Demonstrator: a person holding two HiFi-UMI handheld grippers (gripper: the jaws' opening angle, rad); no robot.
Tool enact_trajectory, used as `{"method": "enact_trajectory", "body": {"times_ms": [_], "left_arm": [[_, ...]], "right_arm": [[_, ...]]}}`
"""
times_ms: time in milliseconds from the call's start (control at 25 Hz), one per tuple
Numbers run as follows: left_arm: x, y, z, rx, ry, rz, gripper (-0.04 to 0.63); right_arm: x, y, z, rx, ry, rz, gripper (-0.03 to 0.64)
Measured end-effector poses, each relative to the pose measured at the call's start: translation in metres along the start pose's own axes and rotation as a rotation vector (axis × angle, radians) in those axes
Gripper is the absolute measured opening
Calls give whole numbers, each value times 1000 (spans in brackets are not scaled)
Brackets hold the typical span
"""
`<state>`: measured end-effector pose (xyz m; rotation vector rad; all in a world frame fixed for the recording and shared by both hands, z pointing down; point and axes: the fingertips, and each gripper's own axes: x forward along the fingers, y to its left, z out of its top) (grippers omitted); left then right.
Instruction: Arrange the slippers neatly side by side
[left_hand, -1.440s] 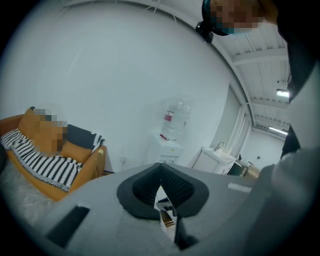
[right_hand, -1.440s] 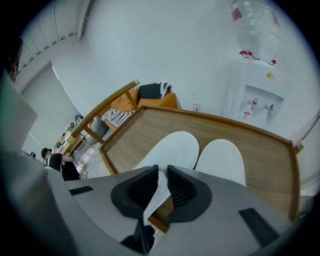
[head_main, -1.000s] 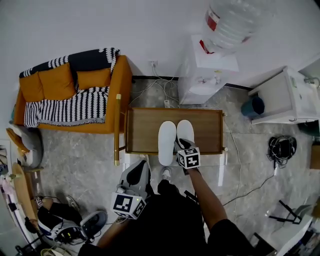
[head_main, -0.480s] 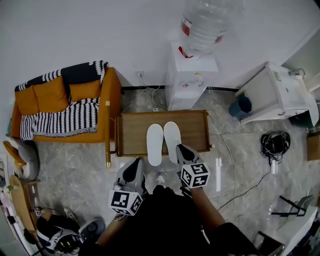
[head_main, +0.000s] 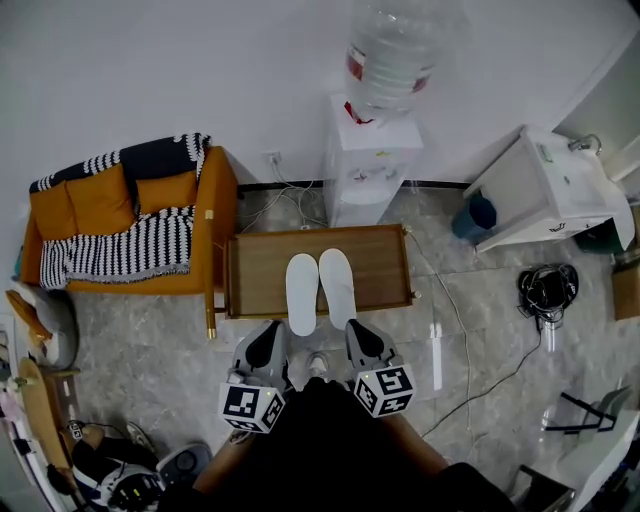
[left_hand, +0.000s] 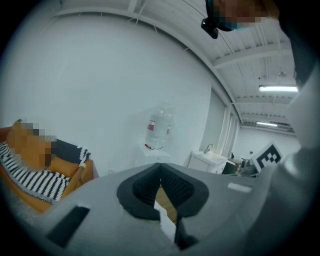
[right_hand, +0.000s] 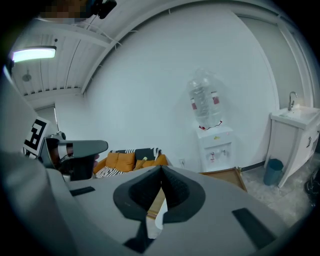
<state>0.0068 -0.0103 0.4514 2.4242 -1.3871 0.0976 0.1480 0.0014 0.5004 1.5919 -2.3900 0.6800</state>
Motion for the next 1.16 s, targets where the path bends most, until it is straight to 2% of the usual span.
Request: {"method": "enact_trajectory", "body": {"times_ms": [1160], "left_arm": [[-3,-5,-4,7,4,-13,12]], "right_arm": [[-3,14,-8,-21,11,19,12]]}}
